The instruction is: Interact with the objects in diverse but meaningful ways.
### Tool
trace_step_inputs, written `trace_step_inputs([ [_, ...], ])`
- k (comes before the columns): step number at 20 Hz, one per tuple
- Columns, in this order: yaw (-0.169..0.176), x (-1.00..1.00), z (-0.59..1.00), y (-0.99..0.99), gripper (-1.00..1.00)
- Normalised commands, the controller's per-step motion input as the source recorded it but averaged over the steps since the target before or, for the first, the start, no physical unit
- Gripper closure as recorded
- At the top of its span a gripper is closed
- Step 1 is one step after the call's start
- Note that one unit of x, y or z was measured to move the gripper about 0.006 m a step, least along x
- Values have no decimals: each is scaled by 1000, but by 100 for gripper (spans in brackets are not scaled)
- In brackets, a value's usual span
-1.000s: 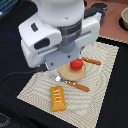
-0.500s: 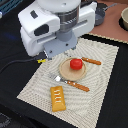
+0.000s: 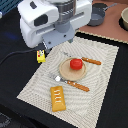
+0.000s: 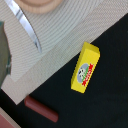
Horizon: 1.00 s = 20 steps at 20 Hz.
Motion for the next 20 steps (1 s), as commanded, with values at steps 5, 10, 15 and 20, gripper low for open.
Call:
trace_step_inputs([
  [5, 23, -725, -163, 354, -100],
  [10, 22, -734, -209, 345, -100],
  [15, 18, -724, -279, 321, -100],
  [20, 4, -671, -355, 250, -100],
])
